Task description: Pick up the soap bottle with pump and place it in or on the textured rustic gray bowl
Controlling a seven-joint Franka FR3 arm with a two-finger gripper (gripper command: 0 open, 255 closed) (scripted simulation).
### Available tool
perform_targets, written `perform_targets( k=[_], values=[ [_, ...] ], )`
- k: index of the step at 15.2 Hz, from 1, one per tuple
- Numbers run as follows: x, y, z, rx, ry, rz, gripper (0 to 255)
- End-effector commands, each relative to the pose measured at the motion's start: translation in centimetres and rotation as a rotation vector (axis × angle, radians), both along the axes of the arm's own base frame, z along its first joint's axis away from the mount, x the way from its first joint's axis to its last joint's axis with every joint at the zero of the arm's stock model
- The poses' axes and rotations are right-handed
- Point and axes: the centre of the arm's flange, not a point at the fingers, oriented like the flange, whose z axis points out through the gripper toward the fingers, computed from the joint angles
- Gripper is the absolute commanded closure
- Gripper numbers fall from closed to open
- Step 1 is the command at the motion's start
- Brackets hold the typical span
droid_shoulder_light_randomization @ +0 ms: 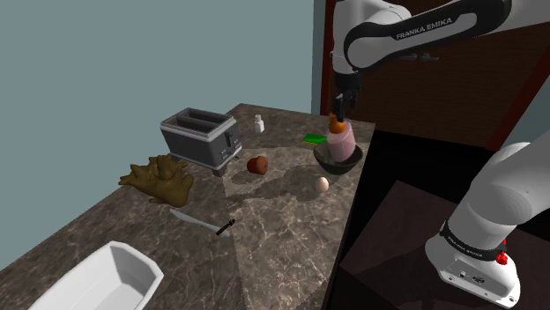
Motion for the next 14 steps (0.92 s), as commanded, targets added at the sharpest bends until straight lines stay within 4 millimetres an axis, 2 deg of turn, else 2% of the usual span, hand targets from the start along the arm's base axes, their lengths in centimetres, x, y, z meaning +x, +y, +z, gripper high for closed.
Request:
perform_targets(
  k=[1,2,6,14],
  values=[
    [0.0,0.0,0.0,0.000,0.000,0.000,0],
    [0.0,0.0,0.0,0.000,0.000,0.000,0],
    [-0.1,1.0,4.9,0.000,0.000,0.000,0],
    [-0.1,1.0,4.9,0.000,0.000,0.000,0]
  ],
)
